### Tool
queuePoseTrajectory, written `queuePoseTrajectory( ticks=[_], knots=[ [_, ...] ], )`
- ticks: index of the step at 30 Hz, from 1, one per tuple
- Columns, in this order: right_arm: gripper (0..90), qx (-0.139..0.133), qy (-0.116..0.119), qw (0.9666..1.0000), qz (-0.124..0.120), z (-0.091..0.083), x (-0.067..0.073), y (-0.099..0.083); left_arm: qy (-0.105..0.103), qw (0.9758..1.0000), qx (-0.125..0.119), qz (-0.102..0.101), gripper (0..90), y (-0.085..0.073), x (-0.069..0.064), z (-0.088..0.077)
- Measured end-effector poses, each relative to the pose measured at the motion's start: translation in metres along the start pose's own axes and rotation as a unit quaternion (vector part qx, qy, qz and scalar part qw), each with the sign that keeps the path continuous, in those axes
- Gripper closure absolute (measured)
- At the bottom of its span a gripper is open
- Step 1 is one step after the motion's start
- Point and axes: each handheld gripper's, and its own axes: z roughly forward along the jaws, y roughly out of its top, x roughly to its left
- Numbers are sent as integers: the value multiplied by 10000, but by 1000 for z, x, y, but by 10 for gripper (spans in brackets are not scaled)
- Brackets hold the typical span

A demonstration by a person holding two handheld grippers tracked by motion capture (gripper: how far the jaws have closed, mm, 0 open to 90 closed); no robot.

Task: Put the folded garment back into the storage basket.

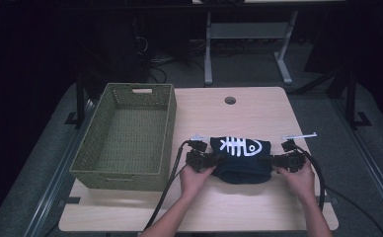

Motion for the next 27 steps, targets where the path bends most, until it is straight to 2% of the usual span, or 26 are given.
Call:
queuePoseTrajectory(
  ticks=[1,6,9,19,26,27],
  knots=[
    [714,-19,27,10000,29,-2,0,-1,-110,9999,-32,-87,659,1,-1,0],
    [727,-198,301,9990,257,-15,0,-4,-221,9997,-55,-73,692,2,-5,-1],
    [728,-312,360,9987,204,-24,3,-3,-274,9995,-121,-34,692,7,-12,-5],
    [730,-537,576,9968,131,-47,18,7,-431,9986,-272,110,700,23,-20,-25],
    [733,-708,888,9934,187,-59,27,13,-559,9977,-367,143,705,30,-23,-38],
    [733,-734,902,9931,169,-60,27,14,-649,9971,-376,143,706,32,-25,-42]
  ],
)
